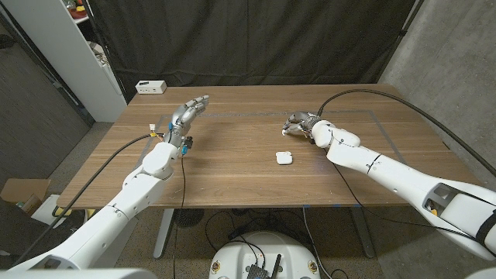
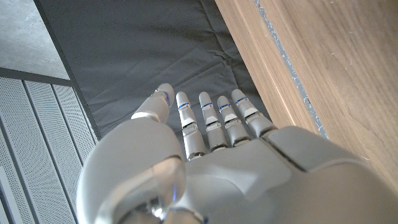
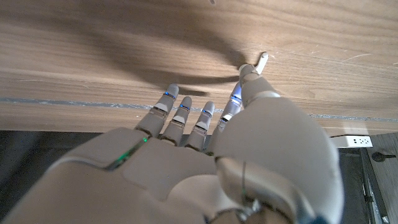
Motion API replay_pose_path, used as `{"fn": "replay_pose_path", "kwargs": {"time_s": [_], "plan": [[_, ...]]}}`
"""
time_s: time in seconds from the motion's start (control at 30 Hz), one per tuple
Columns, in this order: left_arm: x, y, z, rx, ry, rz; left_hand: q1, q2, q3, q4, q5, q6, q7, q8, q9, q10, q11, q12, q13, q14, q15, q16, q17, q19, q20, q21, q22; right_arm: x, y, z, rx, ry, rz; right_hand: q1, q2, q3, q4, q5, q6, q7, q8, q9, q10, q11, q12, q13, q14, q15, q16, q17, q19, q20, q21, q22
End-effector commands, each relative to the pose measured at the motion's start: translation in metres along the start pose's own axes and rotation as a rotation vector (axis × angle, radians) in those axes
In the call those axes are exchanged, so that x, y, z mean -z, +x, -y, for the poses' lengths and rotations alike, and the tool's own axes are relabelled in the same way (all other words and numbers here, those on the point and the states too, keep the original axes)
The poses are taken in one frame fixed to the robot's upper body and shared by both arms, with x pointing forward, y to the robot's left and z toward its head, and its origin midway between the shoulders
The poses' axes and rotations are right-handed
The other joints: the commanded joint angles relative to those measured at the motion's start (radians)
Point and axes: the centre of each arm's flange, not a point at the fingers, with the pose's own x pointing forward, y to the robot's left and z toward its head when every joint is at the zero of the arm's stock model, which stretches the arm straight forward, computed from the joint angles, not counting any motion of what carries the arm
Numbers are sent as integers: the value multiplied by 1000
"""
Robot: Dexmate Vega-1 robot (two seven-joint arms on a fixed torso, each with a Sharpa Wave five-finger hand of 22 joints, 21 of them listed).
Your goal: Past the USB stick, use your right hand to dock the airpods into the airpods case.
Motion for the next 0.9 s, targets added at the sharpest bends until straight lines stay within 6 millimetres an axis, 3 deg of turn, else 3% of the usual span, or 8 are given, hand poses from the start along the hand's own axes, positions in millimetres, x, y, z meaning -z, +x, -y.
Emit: {"fn": "replay_pose_path", "kwargs": {"time_s": [0.03, 0.37, 0.9], "plan": [[3, 4, 0, 9, -7, -5, 7, 0, -2, -1, 6, 11, 3, -3, 2, 7, 2, 0, 5, 5, -65, -5, 2, 1, 6, -3, 1, -5, -5, -5, -7, 9, 2, 9, 3, -8, 1, 1, 0, 6, -10, 2, 8, -2, 5, 4, 14, -137, 7, 5, 4, -3, 3, 1], [7, 1, 1, 5, -13, -11, 9, 0, -5, -1, 6, 14, 2, -3, 2, 10, 2, 0, 7, 6, -65, -6, 2, 3, 6, -6, 2, -7, -6, -6, -4, 16, 6, 14, 2, -13, 1, 2, -14, 13, -24, 2, 10, 11, 4, 6, 14, -135, 10, 8, 2, 1, 1, 1], [7, 3, 1, -1, -15, -17, 9, 5, -6, 2, 8, 15, 6, -4, 3, 9, 2, -1, 8, 7, -63, -8, 2, 3, 10, -11, 2, 0, 1, -15, 34, 51, -11, 34, 4, -23, -3, 5, 42, 21, -15, 9, 57, 9, 19, 13, 55, -154, 32, 13, 30, -13, 8, 1]]}}
